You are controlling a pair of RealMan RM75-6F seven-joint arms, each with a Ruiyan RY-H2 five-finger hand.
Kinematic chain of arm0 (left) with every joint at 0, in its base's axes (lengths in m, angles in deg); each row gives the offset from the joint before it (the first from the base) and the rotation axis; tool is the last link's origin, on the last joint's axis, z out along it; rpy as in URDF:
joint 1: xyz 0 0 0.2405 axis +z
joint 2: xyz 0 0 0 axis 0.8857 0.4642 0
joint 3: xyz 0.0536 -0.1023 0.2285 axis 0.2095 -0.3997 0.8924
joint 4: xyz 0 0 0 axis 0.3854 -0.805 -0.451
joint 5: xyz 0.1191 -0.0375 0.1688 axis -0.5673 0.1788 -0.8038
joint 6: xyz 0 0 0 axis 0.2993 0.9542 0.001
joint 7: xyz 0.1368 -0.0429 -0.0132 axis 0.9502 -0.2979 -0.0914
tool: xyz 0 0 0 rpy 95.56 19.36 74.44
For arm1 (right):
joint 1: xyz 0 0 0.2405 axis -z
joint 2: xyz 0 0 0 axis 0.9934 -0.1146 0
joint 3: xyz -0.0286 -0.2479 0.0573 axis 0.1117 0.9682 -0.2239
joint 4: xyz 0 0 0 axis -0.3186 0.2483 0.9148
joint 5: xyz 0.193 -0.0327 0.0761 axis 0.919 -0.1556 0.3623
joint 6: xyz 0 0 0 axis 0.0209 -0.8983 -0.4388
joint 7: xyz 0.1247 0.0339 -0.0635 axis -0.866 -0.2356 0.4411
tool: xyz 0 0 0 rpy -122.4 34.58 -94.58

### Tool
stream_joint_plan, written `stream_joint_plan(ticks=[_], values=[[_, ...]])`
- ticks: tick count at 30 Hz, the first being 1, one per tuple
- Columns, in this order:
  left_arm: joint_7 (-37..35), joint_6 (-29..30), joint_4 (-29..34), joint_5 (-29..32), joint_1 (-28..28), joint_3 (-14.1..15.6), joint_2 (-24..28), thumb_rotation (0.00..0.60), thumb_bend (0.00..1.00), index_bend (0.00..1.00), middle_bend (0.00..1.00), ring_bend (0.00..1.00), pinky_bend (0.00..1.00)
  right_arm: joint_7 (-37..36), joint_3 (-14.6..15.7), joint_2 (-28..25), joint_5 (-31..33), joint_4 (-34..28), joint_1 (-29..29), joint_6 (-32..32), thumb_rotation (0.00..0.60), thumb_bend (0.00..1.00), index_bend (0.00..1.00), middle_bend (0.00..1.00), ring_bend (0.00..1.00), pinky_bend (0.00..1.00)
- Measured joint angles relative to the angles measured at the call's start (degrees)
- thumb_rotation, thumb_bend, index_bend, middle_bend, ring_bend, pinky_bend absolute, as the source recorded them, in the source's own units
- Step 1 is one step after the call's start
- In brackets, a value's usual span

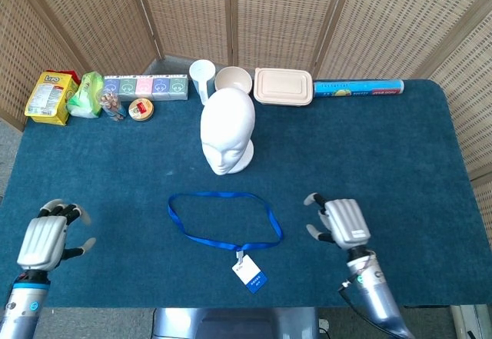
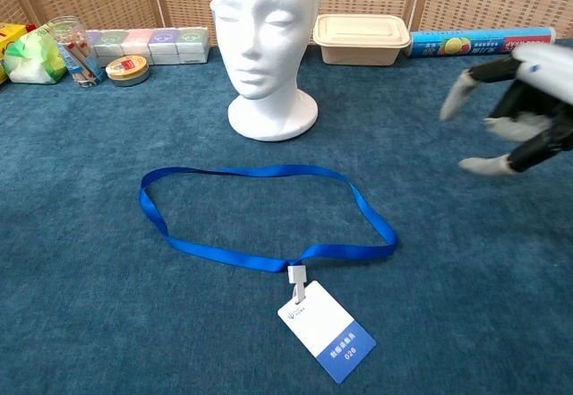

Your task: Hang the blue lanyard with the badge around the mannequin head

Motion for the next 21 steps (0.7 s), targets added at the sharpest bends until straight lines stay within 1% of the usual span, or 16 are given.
stream_joint_plan(ticks=[5, 12, 21], values=[[0.8, -1.0, 0.1, 1.0, -1.6, -0.9, -0.4, 0.596, 0.19, 0.51, 0.41, 0.34, 0.18, 4.8, -0.1, 4.1, 1.8, 1.5, -2.0, 0.4, 0.6, 0.28, 0.38, 0.95, 1.0, 1.0], [1.3, -2.7, -0.4, 2.6, -3.6, -1.7, -0.7, 0.598, 0.19, 0.51, 0.41, 0.34, 0.18, 13.9, -0.7, 11.0, 7.0, 3.4, -4.2, -1.5, 0.6, 0.29, 0.38, 0.96, 1.0, 1.0], [1.9, -4.4, -1.3, 4.3, -5.8, -2.1, -1.8, 0.596, 0.19, 0.5, 0.41, 0.34, 0.18, 19.9, -2.4, 17.8, 13.8, 7.2, -7.3, -2.9, 0.6, 0.29, 0.38, 0.96, 1.0, 1.0]])
